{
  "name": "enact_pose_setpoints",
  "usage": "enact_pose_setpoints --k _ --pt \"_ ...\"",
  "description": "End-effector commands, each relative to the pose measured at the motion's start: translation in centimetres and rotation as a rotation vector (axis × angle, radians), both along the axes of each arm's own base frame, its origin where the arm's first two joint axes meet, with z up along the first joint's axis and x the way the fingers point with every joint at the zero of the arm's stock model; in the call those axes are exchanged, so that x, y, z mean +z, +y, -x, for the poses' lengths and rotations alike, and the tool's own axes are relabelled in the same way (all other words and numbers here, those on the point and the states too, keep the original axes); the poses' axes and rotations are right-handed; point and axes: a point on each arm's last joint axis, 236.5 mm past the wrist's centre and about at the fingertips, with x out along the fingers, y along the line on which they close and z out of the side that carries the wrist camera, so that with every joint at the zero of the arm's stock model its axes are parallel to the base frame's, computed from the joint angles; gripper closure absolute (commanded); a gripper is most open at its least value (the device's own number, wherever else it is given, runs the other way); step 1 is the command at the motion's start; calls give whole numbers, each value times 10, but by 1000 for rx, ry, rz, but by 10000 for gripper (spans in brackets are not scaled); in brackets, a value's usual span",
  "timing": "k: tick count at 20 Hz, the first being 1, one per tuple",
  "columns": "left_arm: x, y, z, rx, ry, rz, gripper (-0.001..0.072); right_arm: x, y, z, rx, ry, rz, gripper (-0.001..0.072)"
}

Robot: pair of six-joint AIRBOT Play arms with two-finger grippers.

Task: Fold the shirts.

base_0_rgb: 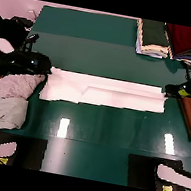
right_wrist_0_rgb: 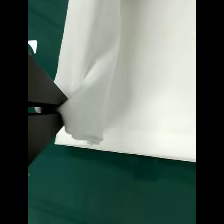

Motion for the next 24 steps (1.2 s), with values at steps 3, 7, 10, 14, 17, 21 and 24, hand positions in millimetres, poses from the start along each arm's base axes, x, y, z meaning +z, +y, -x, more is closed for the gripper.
enact_pose_setpoints --k 3,7,10,14,17,21,24 --pt "-14 0 -38 26 -19 25 468 -9 6 -39 11 -21 -61 458" --pt "3 -10 -36 2 -10 60 211 -6 4 -37 -12 -48 -232 241" --pt "8 -21 -28 -21 24 109 496 -21 -20 -15 -135 -19 -365 189" --pt "13 -59 -28 -83 -10 125 683 -63 -37 13 -271 59 -504 194" --pt "18 -106 -31 -116 -64 138 683 -83 -19 7 -272 71 -586 215" --pt "3 -171 -21 -164 -58 163 683 -93 22 -15 -192 43 -632 397" --pt "-19 -212 -18 -173 -31 183 684 -72 33 -29 -113 -8 -629 694"
